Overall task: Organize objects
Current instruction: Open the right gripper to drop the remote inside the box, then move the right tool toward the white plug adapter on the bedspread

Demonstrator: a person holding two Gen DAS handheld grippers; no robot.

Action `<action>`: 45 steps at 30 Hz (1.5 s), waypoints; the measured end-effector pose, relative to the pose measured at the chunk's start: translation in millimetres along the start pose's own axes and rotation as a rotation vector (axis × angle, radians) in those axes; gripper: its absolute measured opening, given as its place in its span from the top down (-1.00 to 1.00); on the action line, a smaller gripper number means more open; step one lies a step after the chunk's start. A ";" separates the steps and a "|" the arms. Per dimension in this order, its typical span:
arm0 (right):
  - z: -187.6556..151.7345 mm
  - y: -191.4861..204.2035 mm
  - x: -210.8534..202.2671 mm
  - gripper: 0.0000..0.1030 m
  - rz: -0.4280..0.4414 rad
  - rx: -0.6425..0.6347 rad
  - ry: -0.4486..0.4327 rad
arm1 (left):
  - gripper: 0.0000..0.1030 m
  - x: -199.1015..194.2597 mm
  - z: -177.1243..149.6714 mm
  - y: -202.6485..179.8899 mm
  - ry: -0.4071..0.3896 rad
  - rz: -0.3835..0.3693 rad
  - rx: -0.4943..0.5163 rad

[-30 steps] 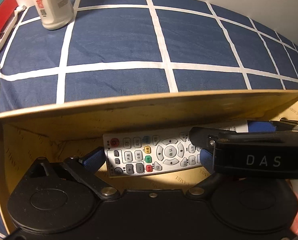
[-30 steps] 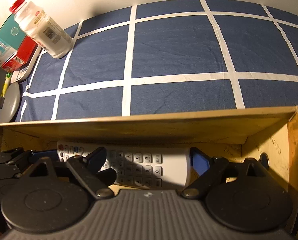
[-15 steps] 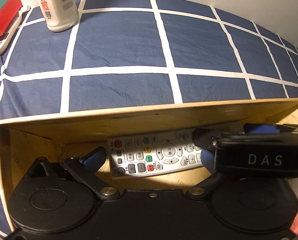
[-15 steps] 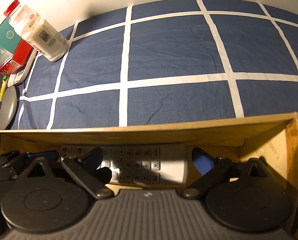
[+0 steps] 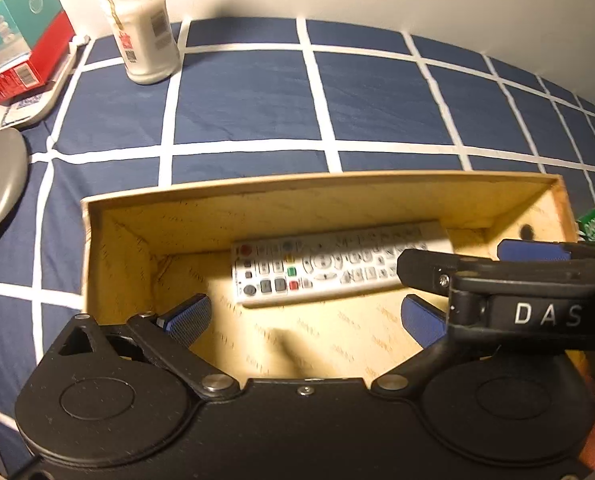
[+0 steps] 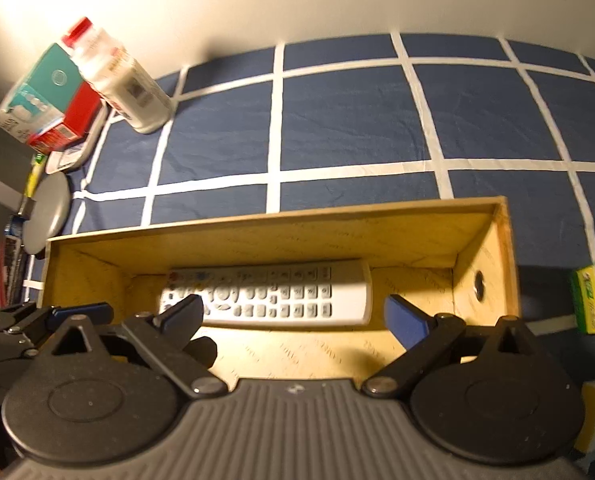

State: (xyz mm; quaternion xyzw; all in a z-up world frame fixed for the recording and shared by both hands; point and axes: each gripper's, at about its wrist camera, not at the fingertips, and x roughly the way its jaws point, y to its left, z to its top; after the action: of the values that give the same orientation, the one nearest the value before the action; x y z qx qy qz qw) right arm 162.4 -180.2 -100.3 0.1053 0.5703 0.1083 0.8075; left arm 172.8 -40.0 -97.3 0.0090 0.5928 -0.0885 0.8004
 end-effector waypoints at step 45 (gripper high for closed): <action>-165.4 -123.0 -228.3 -0.89 -0.229 0.331 -0.273 | -0.98 -118.4 -119.1 -183.4 -0.129 -0.139 0.348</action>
State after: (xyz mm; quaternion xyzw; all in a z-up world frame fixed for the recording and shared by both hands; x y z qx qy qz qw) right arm -61.4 -357.2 14.6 0.1844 0.4740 -0.0943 0.8558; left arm -1.3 -190.8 -3.5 0.1005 0.5154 -0.2449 0.8150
